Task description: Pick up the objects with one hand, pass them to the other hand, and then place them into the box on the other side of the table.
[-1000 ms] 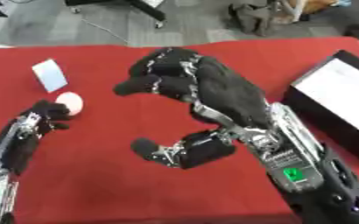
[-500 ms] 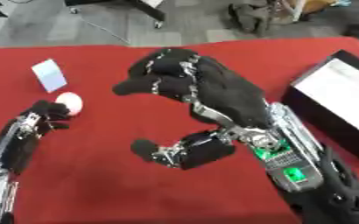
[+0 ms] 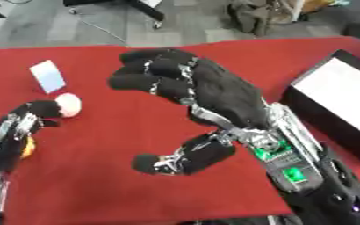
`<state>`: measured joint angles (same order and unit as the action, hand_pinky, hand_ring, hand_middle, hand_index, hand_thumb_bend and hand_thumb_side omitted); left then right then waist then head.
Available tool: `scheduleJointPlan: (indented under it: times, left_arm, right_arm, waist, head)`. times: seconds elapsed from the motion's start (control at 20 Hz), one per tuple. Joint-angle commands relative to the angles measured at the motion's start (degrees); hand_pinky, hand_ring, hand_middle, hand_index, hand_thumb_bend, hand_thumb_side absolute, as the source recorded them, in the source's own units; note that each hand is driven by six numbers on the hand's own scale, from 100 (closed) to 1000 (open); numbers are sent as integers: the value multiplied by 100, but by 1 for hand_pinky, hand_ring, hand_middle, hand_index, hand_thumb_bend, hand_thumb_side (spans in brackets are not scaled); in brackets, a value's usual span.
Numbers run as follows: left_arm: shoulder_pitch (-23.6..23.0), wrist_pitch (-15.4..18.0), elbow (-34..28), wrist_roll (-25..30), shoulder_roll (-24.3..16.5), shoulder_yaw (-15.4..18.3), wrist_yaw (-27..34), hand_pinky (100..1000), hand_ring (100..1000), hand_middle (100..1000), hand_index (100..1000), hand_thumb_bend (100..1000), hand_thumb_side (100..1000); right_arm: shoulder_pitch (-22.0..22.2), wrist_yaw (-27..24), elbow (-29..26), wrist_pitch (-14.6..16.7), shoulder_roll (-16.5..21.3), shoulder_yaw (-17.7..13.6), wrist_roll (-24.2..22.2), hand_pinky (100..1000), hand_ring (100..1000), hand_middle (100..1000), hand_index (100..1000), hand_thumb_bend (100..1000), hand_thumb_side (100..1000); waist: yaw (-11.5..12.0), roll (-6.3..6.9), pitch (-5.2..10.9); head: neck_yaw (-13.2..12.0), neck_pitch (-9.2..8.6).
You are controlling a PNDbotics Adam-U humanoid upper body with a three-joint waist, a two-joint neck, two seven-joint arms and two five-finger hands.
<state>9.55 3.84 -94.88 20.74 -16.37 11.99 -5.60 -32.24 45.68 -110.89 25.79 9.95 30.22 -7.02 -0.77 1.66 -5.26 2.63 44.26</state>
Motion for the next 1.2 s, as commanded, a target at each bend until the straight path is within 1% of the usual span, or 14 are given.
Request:
scheduleJointPlan:
  times: [0.05, 0.15, 0.25, 0.3, 0.5, 0.65, 0.7, 0.8, 0.85, 0.95, 1.1, 1.2]
  left_arm:
    - [65, 81, -127, 46, -633, 198, -316, 740, 721, 687, 797, 395, 530]
    - [30, 98, -42, 238, -979, 144, -529, 756, 720, 698, 830, 475, 465]
    - [23, 134, 127, 428, -1296, -55, -724, 772, 718, 707, 852, 551, 397]
    - [38, 158, 247, 523, -1453, -189, -821, 781, 707, 705, 860, 602, 343]
    - [280, 211, 848, 919, -2097, -698, -1217, 787, 704, 703, 857, 666, 253]
    - [523, 301, 1333, 1131, -2586, -834, -1518, 779, 693, 690, 844, 635, 178]
    - [588, 341, 1492, 1097, -2745, -836, -1616, 774, 686, 683, 837, 606, 139]
    - [691, 399, 1787, 951, -3059, -824, -1809, 769, 679, 674, 831, 588, 100]
    - [732, 422, 1924, 861, -3202, -832, -1906, 767, 676, 671, 828, 580, 100]
    - [806, 467, 2176, 672, -3272, -912, -2101, 766, 672, 666, 823, 580, 100]
    - [902, 537, 2459, 399, -3183, -1076, -2394, 764, 660, 663, 820, 576, 101]
    - [962, 619, 2592, 388, -3043, -1155, -2599, 762, 664, 656, 812, 566, 141]
  right_arm:
    - [-43, 15, -42, 19, 104, -52, -43, 821, 875, 788, 920, 406, 393]
    - [-24, 6, -25, 33, 142, -33, -63, 821, 874, 787, 920, 401, 394]
    - [-10, -5, -15, 49, 169, -15, -83, 820, 872, 786, 921, 397, 395]
    - [-2, -12, -10, 58, 181, -4, -95, 820, 871, 785, 922, 395, 395]
    - [34, -40, -2, 82, 190, 16, -128, 819, 867, 779, 922, 380, 402]
    - [39, -63, -6, 88, 162, 19, -144, 819, 865, 776, 923, 376, 402]
    - [36, -71, -12, 88, 149, 19, -147, 819, 865, 775, 922, 374, 404]
    - [29, -87, -21, 84, 115, 17, -153, 818, 864, 774, 922, 372, 405]
    - [22, -95, -27, 83, 96, 17, -155, 818, 864, 774, 922, 371, 405]
    - [14, -110, -36, 81, 74, 20, -164, 818, 864, 773, 922, 369, 406]
    - [9, -125, -44, 79, 62, 23, -177, 818, 863, 771, 922, 366, 407]
    - [9, -132, -50, 75, 56, 22, -183, 818, 863, 770, 922, 364, 408]
  waist:
    - [17, 57, 77]
    - [28, 124, 96]
    - [26, 170, 116]
    - [21, 193, 128]
    - [11, 216, 160]
    - [-12, 181, 166]
    - [-24, 162, 165]
    - [-58, 125, 160]
    - [-78, 107, 156]
    - [-102, 89, 150]
    - [-119, 78, 149]
    - [-126, 72, 147]
  head:
    - [88, -14]
    - [134, -14]
    - [159, -14]
    - [164, -14]
    - [167, -14]
    - [145, -14]
    - [131, -14]
    - [96, -14]
    - [76, -14]
    - [53, -14]
    - [35, -14]
    - [33, -14]
